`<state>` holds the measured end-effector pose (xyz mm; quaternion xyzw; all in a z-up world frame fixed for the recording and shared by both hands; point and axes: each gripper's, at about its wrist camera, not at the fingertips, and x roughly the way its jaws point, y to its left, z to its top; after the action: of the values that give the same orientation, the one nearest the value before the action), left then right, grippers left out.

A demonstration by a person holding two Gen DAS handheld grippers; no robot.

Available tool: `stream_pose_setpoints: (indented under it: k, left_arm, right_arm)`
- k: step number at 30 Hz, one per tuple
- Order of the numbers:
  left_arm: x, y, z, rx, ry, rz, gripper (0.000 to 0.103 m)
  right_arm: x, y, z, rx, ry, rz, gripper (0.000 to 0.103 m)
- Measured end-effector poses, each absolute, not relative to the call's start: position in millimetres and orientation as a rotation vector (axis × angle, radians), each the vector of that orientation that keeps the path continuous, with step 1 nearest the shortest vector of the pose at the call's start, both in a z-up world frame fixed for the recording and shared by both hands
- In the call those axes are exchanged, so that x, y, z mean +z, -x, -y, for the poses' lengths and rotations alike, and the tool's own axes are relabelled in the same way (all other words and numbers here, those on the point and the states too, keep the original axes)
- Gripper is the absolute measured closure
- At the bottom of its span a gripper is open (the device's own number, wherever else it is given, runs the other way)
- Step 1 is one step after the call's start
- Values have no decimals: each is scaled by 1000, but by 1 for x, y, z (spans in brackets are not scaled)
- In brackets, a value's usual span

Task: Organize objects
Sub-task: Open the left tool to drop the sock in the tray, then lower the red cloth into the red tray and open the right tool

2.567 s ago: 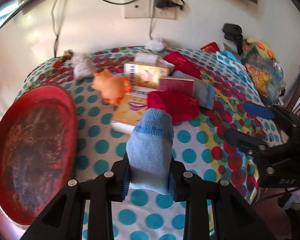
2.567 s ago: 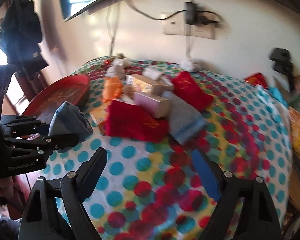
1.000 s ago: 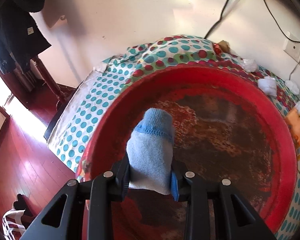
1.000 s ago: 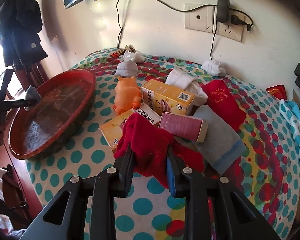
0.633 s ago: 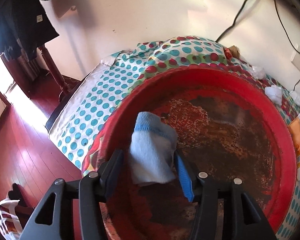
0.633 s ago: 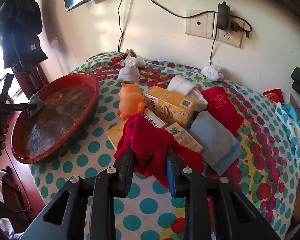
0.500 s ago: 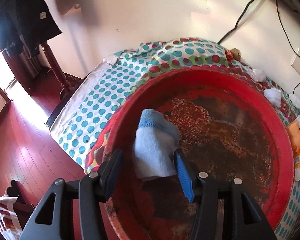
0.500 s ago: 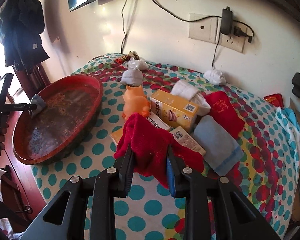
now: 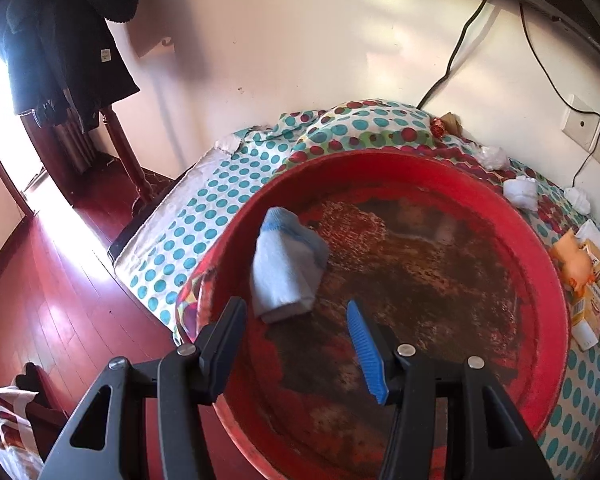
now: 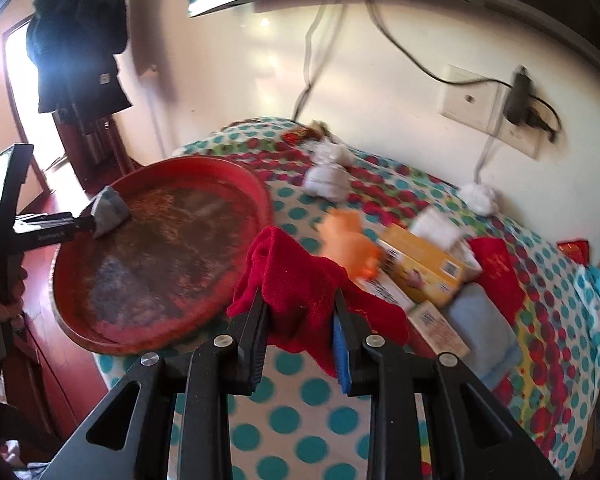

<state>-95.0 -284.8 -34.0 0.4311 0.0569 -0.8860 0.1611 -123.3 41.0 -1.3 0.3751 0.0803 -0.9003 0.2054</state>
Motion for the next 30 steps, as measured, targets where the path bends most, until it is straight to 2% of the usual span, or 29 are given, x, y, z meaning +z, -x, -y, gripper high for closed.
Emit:
stream_pose_setpoints:
  k: [10, 14, 17, 30]
  left_arm:
    - [-36, 83, 287, -2530, -1223, -175, 48]
    - [-40, 79, 291, -2525, -1235, -188, 36]
    - [-37, 76, 294, -2536, -1218, -193, 33]
    - [-33, 73, 301, -2526, -1221, -198, 33]
  right_arm:
    - [-1, 134, 26, -2414, -1018, -284, 77]
    - [-5, 142, 49, -2391, -1025, -302, 77]
    - [-8, 150, 63, -2385, -1028, -323, 77]
    - [-28, 194, 98, -2376, -1103, -399, 77]
